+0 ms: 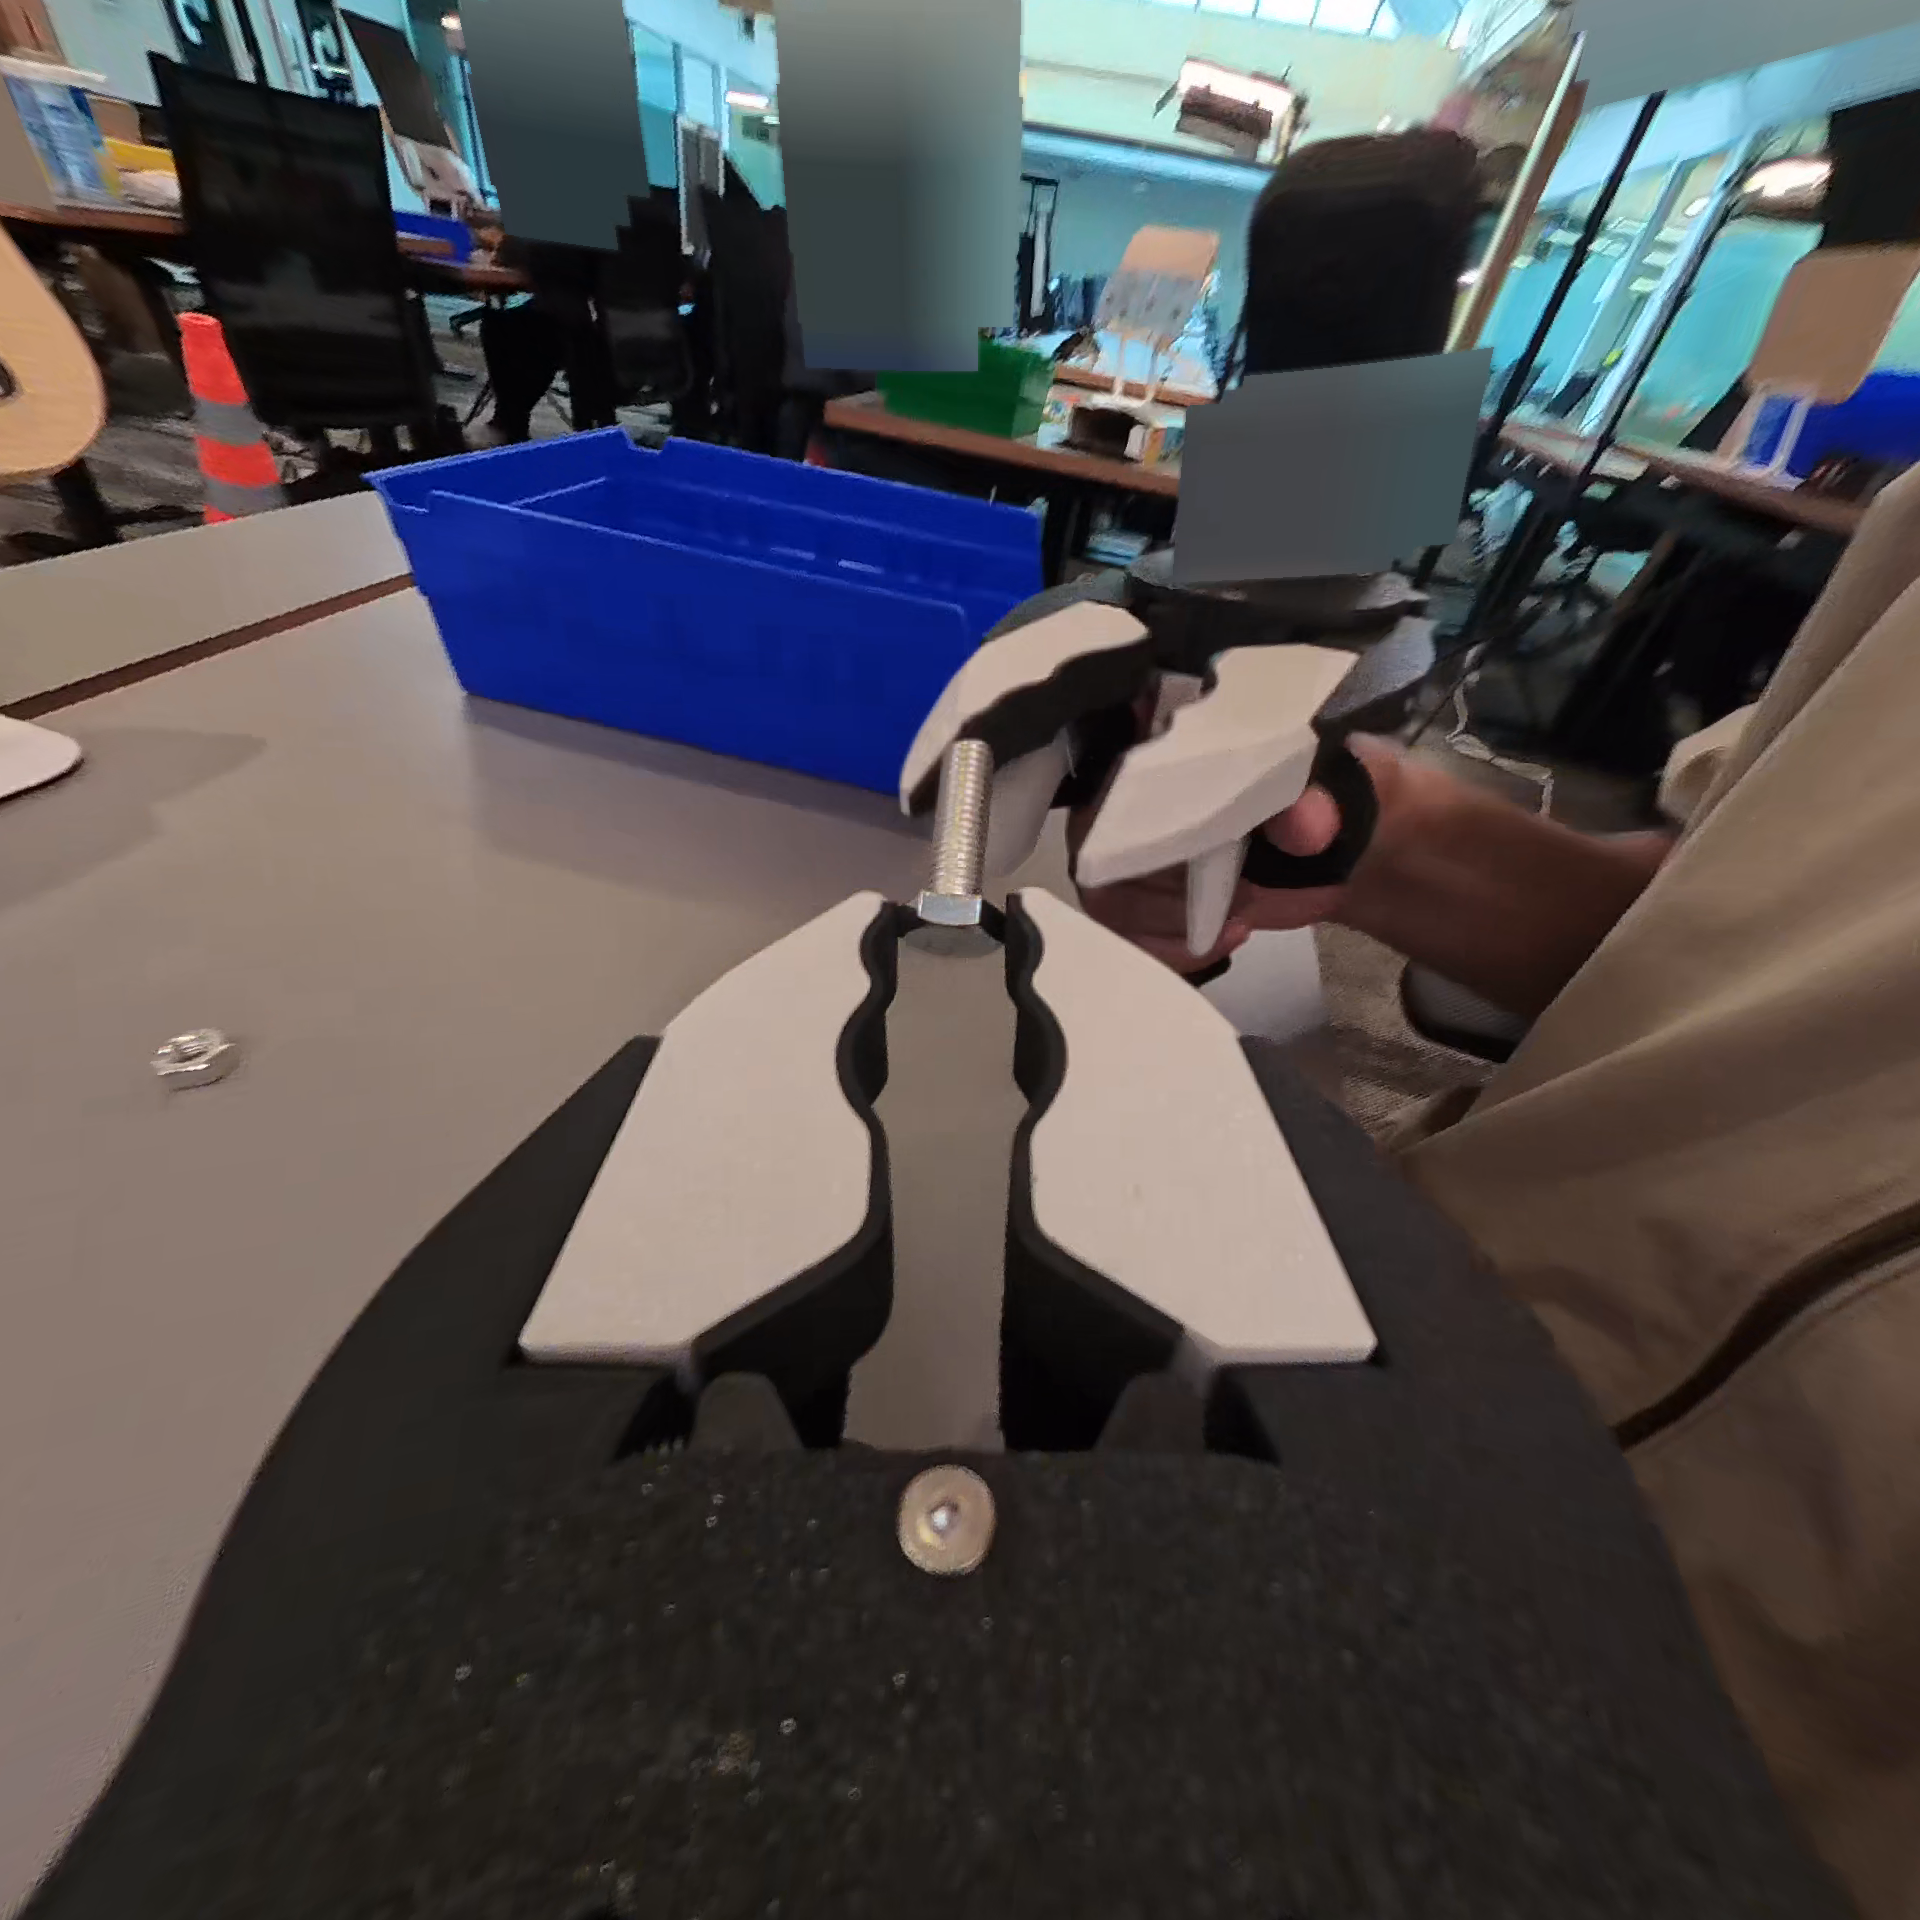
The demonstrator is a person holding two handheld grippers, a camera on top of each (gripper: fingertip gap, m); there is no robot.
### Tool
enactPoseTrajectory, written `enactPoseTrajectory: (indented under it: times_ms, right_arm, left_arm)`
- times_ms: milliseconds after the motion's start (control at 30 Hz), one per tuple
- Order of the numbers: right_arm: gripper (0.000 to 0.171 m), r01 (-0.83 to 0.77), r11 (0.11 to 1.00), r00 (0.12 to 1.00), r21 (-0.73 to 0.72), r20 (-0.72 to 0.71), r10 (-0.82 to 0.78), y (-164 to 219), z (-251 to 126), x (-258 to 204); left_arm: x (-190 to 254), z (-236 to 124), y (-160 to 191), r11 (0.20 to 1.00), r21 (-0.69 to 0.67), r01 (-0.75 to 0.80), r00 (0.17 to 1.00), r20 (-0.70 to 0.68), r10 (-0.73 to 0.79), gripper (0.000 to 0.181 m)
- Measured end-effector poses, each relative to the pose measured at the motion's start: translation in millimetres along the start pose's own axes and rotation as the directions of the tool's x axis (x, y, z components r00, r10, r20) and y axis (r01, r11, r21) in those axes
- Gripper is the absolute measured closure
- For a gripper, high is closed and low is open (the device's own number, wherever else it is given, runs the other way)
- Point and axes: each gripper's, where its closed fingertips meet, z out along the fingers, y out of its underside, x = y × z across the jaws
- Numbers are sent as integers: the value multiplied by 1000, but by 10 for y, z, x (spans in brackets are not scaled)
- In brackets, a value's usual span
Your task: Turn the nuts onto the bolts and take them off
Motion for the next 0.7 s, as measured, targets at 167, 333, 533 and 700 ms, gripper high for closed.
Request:
enactPoseTrajectory:
  times_ms: [167,333,533,700]
  right_arm:
    - [159,-81,993,996,83,53,77,-133,-7,-1]
    - [161,-78,996,994,44,81,74,-134,-18,-22]
    - [161,3,999,996,-48,84,1,-101,5,-49]
    - [162,71,991,993,-115,106,-59,-54,50,-81]
  left_arm:
    - [84,31,-19,999,43,15,999,-41,-13,162]
    - [107,59,6,999,42,14,998,-55,-11,162]
    - [93,80,76,996,-53,-73,996,-54,70,161]
    - [85,99,182,973,-190,-132,990,-80,119,137]
